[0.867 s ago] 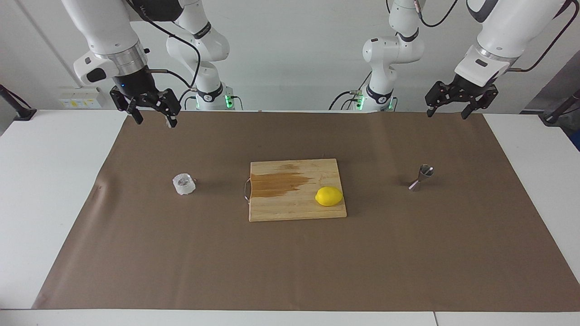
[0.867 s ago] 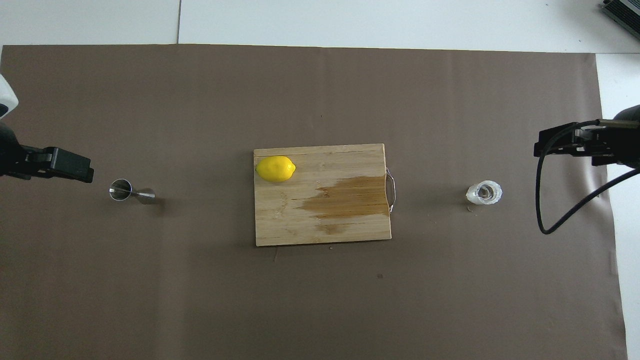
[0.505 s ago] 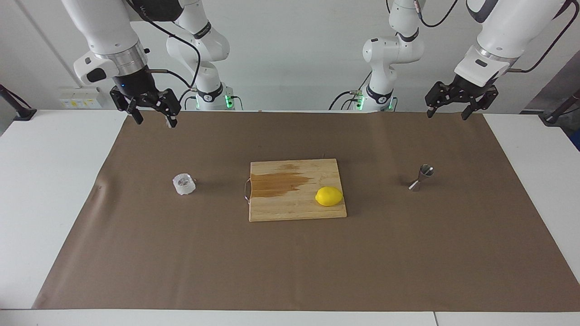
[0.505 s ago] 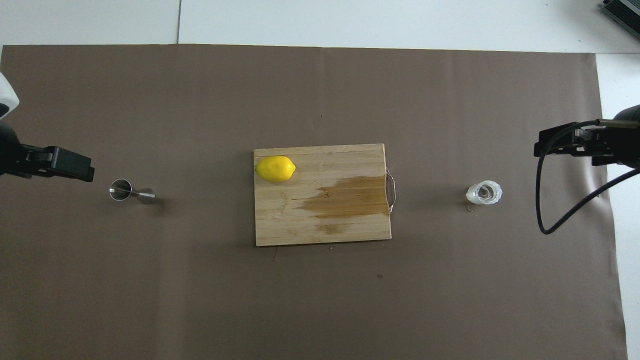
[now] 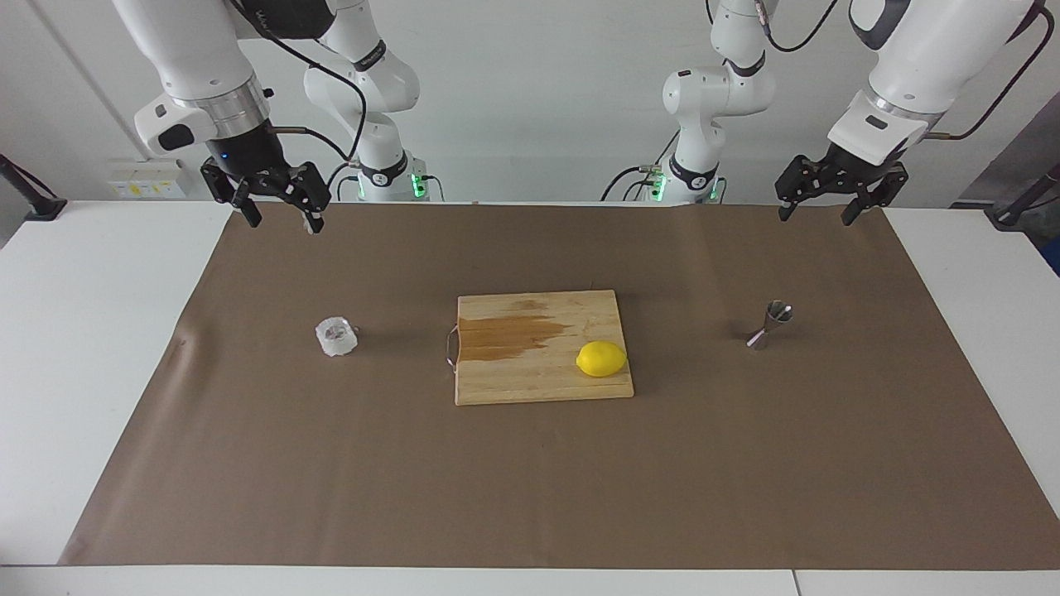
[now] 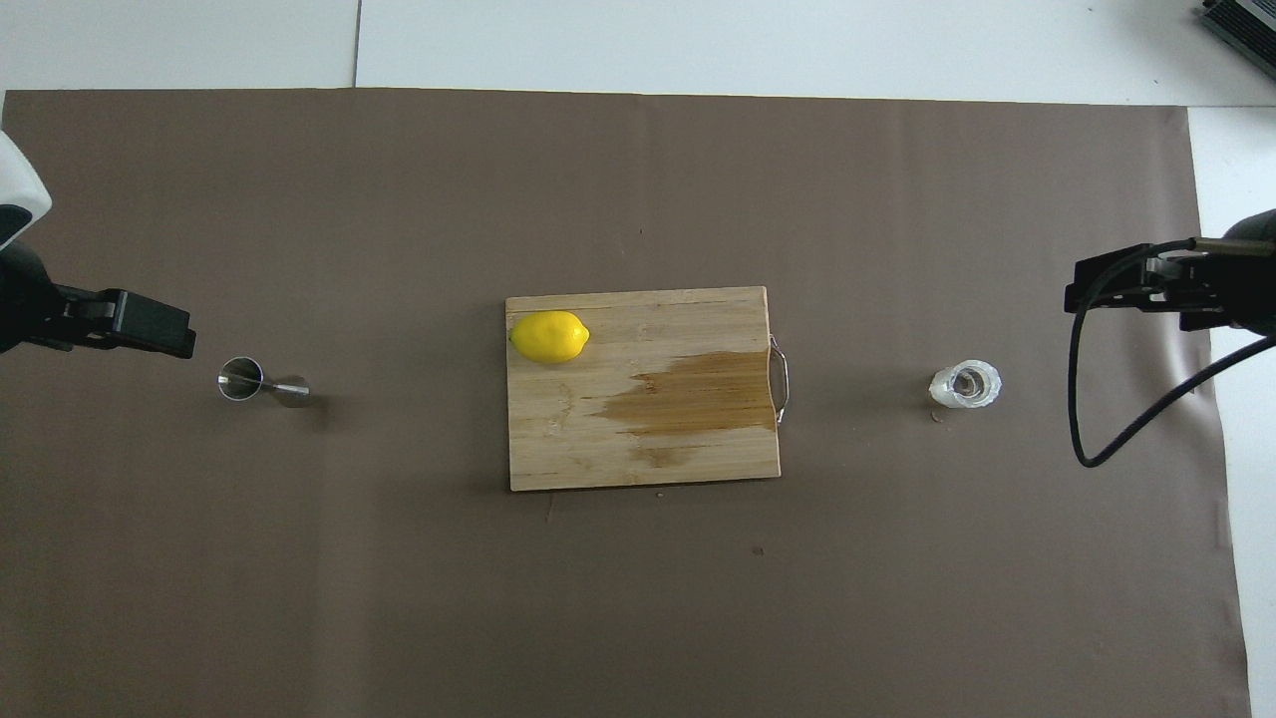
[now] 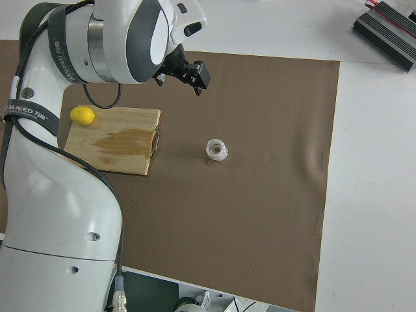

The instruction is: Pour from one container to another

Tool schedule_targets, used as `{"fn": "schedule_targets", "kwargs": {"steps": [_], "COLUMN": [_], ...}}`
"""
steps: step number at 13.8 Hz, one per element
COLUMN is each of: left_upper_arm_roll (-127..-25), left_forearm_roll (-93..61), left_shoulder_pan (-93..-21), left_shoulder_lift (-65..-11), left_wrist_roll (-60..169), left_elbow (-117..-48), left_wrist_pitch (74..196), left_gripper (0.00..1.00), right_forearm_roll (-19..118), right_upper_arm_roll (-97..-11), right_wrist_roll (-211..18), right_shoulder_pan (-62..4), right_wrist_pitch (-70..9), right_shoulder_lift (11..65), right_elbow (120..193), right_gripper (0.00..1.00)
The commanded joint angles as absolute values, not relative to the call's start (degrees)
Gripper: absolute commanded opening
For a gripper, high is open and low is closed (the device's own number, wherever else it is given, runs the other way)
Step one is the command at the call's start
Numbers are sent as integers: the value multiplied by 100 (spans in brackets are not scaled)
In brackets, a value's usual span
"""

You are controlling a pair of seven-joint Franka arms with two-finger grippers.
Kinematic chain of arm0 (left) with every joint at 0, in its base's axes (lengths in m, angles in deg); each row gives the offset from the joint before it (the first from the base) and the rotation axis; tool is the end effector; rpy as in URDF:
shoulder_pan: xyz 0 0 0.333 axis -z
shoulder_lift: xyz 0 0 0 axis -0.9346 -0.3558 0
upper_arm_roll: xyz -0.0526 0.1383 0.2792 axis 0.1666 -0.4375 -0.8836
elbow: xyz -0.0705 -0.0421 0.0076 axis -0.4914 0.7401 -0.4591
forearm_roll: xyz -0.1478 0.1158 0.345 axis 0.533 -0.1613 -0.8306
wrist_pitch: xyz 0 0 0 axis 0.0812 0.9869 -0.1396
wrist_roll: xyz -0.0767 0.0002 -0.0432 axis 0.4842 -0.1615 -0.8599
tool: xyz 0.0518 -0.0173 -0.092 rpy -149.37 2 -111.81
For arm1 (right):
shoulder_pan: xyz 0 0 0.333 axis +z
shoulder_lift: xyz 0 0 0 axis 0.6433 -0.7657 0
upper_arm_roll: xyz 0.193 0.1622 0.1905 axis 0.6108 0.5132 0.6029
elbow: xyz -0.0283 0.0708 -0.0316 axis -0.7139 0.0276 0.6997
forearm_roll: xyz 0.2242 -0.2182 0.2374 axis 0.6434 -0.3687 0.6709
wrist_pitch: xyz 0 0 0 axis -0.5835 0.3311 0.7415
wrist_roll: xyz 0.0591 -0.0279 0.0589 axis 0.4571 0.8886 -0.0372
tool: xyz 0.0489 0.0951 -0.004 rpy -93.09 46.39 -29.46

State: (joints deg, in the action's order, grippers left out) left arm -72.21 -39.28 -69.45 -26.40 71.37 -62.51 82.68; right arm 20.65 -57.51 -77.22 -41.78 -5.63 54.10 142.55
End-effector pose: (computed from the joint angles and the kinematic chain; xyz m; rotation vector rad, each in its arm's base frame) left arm 0.5356 -0.0624 0.6393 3.1088 -0.2024 -0.0500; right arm 0.5520 0.0227 0.6393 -3.0989 0.2516 -0.0883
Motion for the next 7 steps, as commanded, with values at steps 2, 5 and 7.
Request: {"fn": "schedule_targets", "kwargs": {"steps": [2, 5, 7], "left_upper_arm_roll": [-7246, -7246, -7238], "left_forearm_roll": [-3855, -3811, -3567], "left_shoulder_pan": [-7030, -7293, -7486], "left_shoulder_lift": [-2624, -2887, -3072], "left_wrist_roll": [6874, 6468, 5454], "left_elbow": [-6408, -6408, -6408], "left_wrist_pitch": [8384, 8375, 8366], "left_gripper": [100, 100, 100], "right_forearm_roll": [2093, 2093, 2093], "right_upper_arm_roll": [-5690, -5690, -5690], "right_wrist_roll": [-7631, -7631, -7631], "right_shoulder_pan": [-4258, -4258, -4258], "right_wrist_pitch": [-529, -529, -529], "right_shoulder_lift": [5450, 5450, 5450], "right_elbow": [14297, 14297, 14297], "right_gripper": [100, 100, 100]}}
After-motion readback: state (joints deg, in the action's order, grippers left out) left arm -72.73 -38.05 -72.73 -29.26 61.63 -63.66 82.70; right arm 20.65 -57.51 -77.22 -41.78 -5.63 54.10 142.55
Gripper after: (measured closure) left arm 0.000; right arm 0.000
